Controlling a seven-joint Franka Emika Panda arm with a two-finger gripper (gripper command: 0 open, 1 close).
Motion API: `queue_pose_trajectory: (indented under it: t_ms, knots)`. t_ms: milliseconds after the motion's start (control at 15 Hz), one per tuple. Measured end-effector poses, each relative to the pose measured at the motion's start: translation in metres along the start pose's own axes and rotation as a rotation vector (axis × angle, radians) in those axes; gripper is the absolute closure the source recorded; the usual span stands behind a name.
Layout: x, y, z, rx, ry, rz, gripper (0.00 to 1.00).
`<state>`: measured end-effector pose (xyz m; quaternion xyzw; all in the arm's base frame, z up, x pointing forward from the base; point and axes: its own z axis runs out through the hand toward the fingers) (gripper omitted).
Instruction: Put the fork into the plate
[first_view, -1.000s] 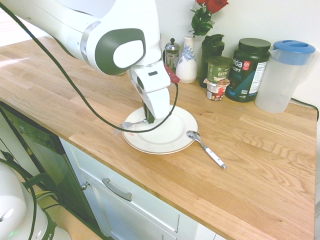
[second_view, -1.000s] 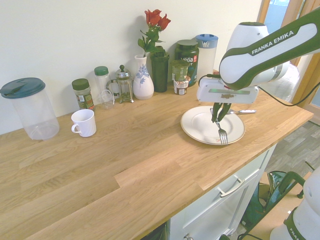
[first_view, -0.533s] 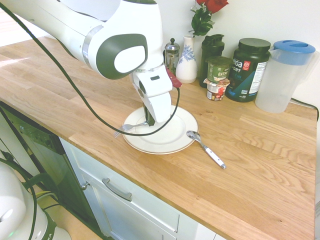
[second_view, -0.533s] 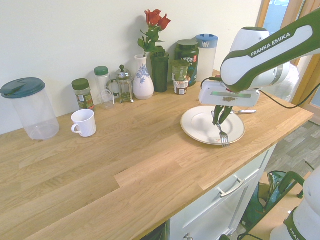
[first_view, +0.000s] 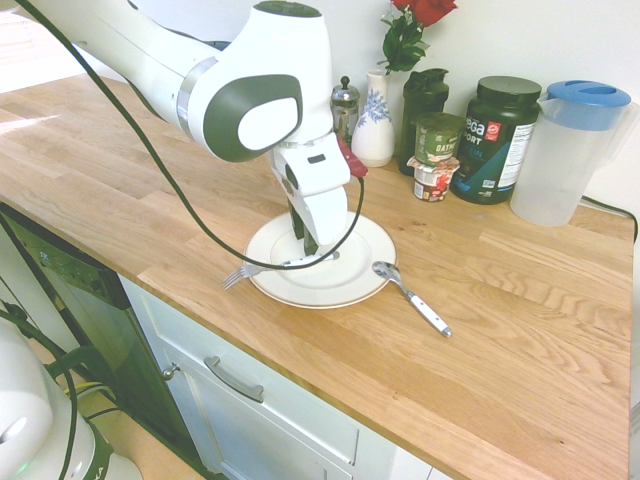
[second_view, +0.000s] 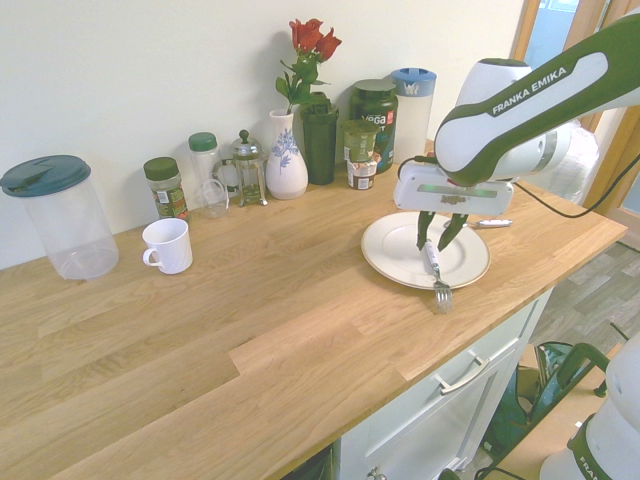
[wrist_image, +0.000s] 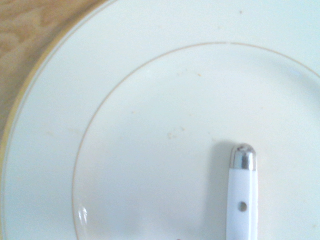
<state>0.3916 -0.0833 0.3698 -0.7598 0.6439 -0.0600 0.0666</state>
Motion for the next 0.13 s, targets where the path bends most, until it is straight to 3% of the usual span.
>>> queue_pose_trajectory:
  t_ms: [133]
  knots:
    - [0.0022, -0.0071, -0.0093, 0.017, 0.006, -0.002, 0.00]
